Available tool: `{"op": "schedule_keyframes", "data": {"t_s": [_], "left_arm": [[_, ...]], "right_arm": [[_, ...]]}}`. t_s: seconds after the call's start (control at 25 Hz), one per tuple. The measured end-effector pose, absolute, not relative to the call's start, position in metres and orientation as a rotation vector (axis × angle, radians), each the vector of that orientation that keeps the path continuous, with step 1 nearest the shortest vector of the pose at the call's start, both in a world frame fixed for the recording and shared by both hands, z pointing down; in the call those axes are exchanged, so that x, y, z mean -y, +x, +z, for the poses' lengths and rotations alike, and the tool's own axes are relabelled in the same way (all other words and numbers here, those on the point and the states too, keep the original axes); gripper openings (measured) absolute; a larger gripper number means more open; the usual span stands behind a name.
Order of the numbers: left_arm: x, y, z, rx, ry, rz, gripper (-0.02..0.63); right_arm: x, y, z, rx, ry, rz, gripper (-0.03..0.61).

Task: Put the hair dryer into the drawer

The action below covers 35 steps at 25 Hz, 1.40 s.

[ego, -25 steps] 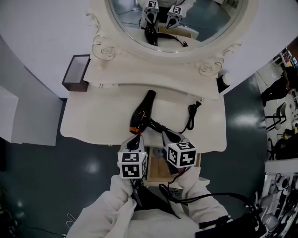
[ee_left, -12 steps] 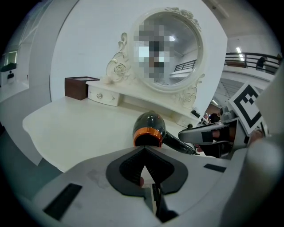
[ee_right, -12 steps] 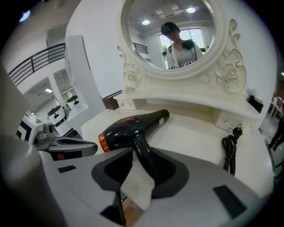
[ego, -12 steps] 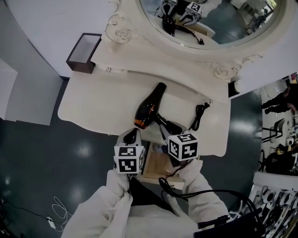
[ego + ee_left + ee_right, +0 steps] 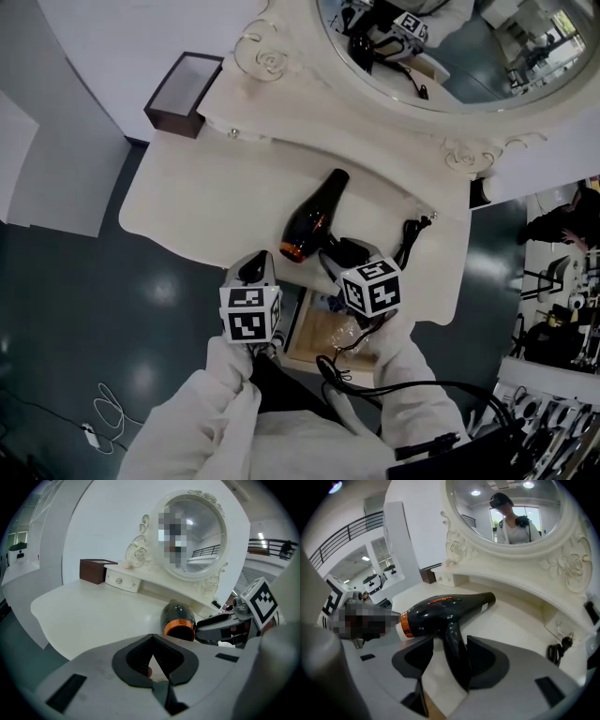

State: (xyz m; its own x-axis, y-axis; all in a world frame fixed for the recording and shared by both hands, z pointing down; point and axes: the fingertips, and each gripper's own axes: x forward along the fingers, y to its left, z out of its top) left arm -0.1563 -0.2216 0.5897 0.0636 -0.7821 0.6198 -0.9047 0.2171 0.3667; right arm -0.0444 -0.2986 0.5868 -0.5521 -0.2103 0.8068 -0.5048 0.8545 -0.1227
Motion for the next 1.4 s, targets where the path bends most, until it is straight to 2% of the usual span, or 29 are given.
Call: {"op": "schedule_keyframes", "data": {"t_s": [0.96, 1.4], "left_arm": [[0.225, -0.176, 0.610, 1.669, 1.580, 0.269, -0.005], [0.228, -0.173, 0.603, 1.652, 1.619, 0.282, -0.005]], "right_arm": [[0.306, -0.064, 0.636, 1.967, 0.244, 0.186, 0.264], [0.306, -0.065, 0.637, 1.963, 0.203, 0.184, 0.230]]}}
